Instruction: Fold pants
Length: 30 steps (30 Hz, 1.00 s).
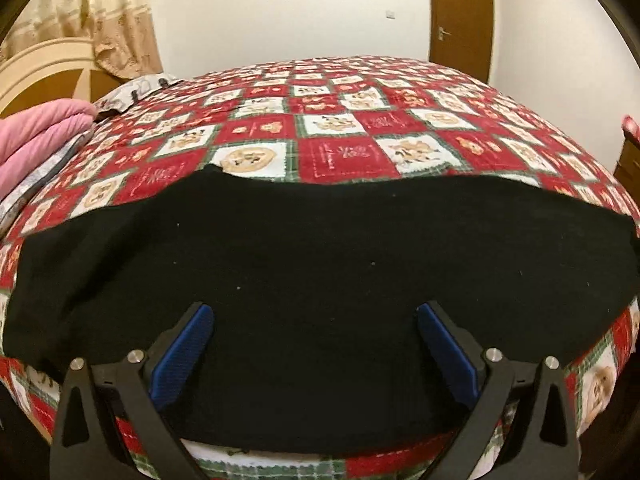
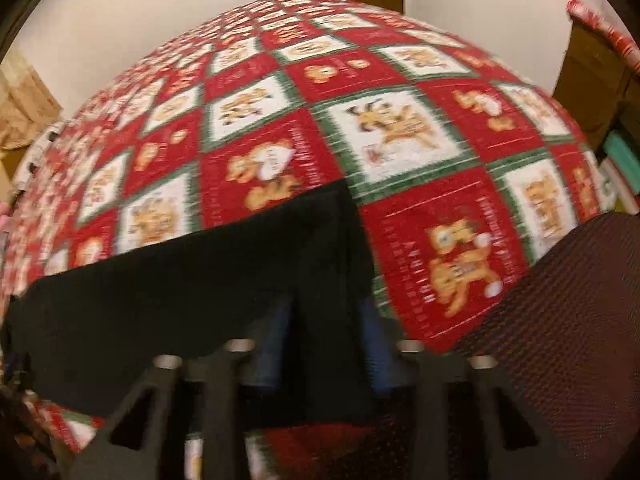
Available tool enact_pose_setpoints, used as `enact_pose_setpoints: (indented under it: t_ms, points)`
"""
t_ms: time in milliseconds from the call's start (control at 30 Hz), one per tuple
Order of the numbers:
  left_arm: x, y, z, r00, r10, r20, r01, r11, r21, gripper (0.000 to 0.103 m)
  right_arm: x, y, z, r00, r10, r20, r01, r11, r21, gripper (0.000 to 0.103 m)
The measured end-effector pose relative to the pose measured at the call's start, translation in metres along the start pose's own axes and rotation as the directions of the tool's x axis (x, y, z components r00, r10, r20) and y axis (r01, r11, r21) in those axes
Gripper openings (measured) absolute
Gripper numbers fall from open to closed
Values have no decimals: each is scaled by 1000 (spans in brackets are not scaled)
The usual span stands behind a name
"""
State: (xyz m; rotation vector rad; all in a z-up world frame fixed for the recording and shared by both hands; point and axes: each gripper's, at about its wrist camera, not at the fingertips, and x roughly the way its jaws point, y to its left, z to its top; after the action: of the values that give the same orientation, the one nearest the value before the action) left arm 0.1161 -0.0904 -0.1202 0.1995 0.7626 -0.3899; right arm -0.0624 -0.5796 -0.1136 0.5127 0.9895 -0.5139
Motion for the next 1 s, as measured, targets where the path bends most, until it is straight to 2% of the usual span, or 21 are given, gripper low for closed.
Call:
enact_pose_setpoints:
  t_ms: [33, 133, 267, 367, 433, 500, 567, 667, 733, 800, 833, 933, 967, 1000]
  points:
    - [-1, 0, 1, 1000, -4, -3, 4, 1000, 4, 103, -2, 2, 2, 1000, 6, 1, -6, 1000, 8, 17]
    - [-4, 7, 4, 999, -14, -31, 14, 1000, -20, 103, -25, 14, 3, 998, 42, 53, -43, 999, 29, 16]
    - [-8, 24, 6, 1000, 1, -18, -2, 997, -74, 103, -67, 79, -2, 975, 198, 98, -191, 978, -82, 16]
    - [-12, 40, 10, 1000, -10, -10, 9, 989, -145, 103, -84, 141, -13, 945, 316, 85, -296, 936, -191, 16]
    - [-14, 48, 10, 1000, -20, -5, 19, 984, -177, 103, -83, 189, -26, 922, 384, 46, -359, 895, -266, 16]
    - [-14, 51, 9, 1000, -19, -9, 17, 983, -184, 103, -73, 229, -42, 908, 419, 3, -396, 859, -323, 16]
    - [-16, 55, 6, 1000, -12, -11, 9, 983, -182, 103, -58, 267, -58, 910, 415, -20, -391, 838, -382, 17]
    - [-18, 61, 2, 1000, -7, -13, 5, 983, -185, 103, -30, 308, -83, 910, 412, -54, -392, 808, -439, 25]
    - [-19, 65, 1, 1000, -2, -16, -1, 982, -187, 103, -11, 325, -97, 906, 412, -97, -409, 792, -453, 45]
    - [-20, 69, 0, 1000, 8, -15, -11, 983, -184, 103, -13, 330, -106, 895, 439, -77, -423, 783, -457, 58]
    - [-20, 70, -1, 1000, 15, -13, -17, 983, -182, 103, -18, 330, -108, 878, 473, -72, -451, 767, -457, 58]
    - [-20, 74, -2, 1000, 22, -14, -24, 983, -182, 103, -39, 317, -105, 798, 595, -93, -576, 708, -409, 58]
    - [-18, 75, -1, 1000, 20, -17, -23, 982, -188, 103, -49, 309, -104, 759, 647, -76, -618, 679, -397, 58]
    - [-17, 75, -1, 1000, 16, -19, -19, 981, -194, 103, -58, 299, -102, 738, 674, -37, -630, 668, -397, 58]
